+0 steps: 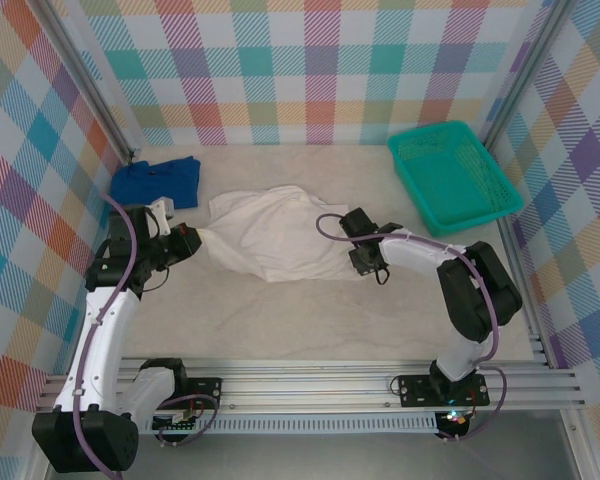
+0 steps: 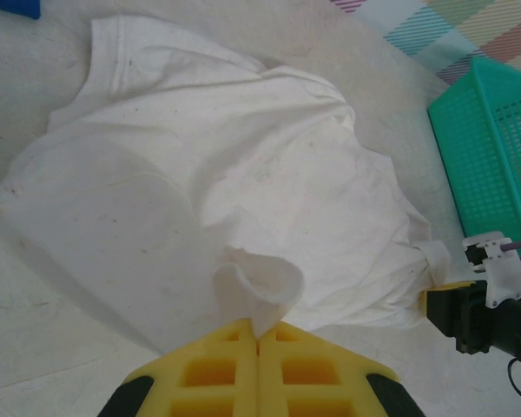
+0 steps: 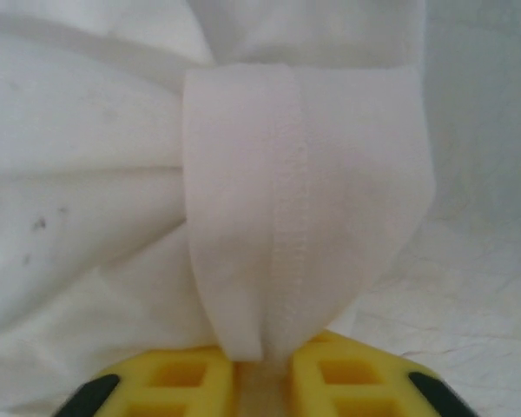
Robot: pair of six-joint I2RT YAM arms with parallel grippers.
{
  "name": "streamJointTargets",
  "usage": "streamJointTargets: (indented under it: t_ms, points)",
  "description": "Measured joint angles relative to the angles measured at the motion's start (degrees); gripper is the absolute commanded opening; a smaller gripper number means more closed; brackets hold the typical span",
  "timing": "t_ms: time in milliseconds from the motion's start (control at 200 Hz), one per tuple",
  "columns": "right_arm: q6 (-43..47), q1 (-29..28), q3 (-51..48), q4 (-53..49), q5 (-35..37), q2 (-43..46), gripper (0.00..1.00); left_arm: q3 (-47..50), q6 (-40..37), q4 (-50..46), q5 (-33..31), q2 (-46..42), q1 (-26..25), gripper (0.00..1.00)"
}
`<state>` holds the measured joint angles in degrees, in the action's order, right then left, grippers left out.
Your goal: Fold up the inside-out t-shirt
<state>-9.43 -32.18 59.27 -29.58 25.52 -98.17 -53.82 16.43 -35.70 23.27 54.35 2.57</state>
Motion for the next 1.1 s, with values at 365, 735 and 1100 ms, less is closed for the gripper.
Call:
streamJointTargets:
  t_ms: [365, 735, 1100]
  points:
    - [0.8, 11.2, -2.3, -0.1, -5.7, 14.2, 0.08, -3.0, 0.0, -2.1, -9.1, -0.1, 0.1, 0.00]
    - [-0.8, 16.9, 1.0, 3.8, -21.9, 12.8, 0.52, -4.3, 0.0, -1.6, -10.4, -0.3, 0.7, 0.00]
    - [2.1, 20.5, 37.8, 5.1, -22.3, -21.8, 0.52, -4.3, 0.0, -1.4, -7.7, 0.3, 0.7, 0.00]
